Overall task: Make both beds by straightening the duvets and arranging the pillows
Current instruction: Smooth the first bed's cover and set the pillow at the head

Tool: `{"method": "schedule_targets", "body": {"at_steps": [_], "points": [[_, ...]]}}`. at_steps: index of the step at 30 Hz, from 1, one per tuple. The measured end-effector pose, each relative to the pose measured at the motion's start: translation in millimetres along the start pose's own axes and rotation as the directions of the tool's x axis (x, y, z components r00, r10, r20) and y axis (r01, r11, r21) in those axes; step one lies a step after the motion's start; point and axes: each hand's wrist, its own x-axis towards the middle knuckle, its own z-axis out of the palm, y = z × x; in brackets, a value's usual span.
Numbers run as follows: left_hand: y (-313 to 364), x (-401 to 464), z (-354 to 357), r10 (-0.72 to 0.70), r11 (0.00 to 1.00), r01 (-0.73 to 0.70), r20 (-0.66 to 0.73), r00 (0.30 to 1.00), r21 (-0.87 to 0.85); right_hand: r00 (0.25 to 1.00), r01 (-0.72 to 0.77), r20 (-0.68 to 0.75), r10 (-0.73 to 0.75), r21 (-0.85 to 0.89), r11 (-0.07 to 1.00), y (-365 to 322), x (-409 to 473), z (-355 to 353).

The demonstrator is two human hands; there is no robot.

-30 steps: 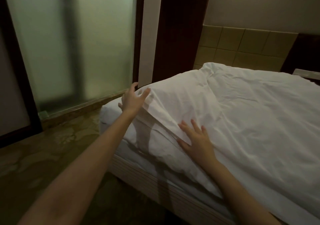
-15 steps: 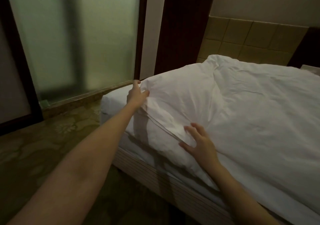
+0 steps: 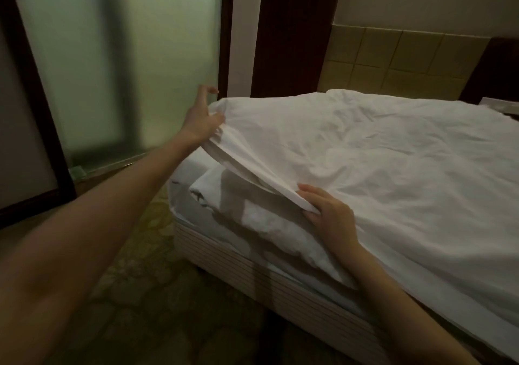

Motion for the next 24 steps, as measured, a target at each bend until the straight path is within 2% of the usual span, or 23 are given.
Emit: {"method": "schedule_targets", "body": {"at_steps": [3, 5, 7, 9, 11, 12, 14, 16, 18, 19, 21, 24], "points": [[-4, -18, -19, 0.001, 0.999, -0.002, -0.024, 1.0, -0.046, 0.998, 0.045, -0.046, -0.045, -0.006, 0.999, -10, -3, -12], [-19, -36, -23, -0.02, 0.997, 0.02, -0.003, 1.0, -0.07, 0.998, 0.056, -0.023, -0.056, 0.019, 0.998, -10, -16, -9], [-46, -58, -18, -0.103, 0.989, 0.104, 0.014, 0.995, -0.109, 0.992, 0.071, 0.106, -0.073, 0.019, 0.997, -3, -29, 4], [-80, -77, 0, -0.203, 0.972, 0.197, -0.035, 0.979, -0.126, 0.954, 0.093, 0.285, -0.09, 0.001, 0.996, 6, -40, 19], [-107, -89, 27, -0.286, 0.955, 0.277, -0.082, 0.955, -0.109, 0.916, 0.134, 0.389, -0.097, -0.067, 0.989, 13, -45, 28], [-115, -91, 40, -0.317, 0.947, 0.309, -0.093, 0.944, -0.092, 0.904, 0.136, 0.419, -0.085, -0.094, 0.986, 14, -45, 29], [-123, -86, 57, -0.34, 0.94, 0.342, -0.117, 0.933, -0.001, 0.929, 0.111, 0.364, -0.063, -0.112, 0.988, 14, -38, 27], [-128, -72, 60, -0.318, 0.918, 0.345, -0.16, 0.935, 0.195, 0.974, 0.12, 0.206, -0.092, -0.127, 0.985, 13, -26, 22], [-123, -56, 55, -0.205, 0.873, 0.284, -0.23, 0.951, 0.397, 0.99, 0.117, 0.099, -0.102, -0.153, 0.981, 15, -8, 23], [-116, -48, 54, -0.12, 0.865, 0.223, -0.245, 0.962, 0.45, 0.991, 0.105, 0.103, -0.088, -0.176, 0.979, 15, 3, 24], [-96, -33, 56, 0.0, 0.894, 0.107, -0.239, 0.971, 0.436, 0.979, 0.082, 0.2, -0.035, -0.233, 0.969, 14, 26, 27], [-75, -15, 75, -0.082, 0.935, 0.15, -0.217, 0.973, 0.32, 0.925, 0.08, 0.374, 0.057, -0.34, 0.937, 17, 44, 46]]}}
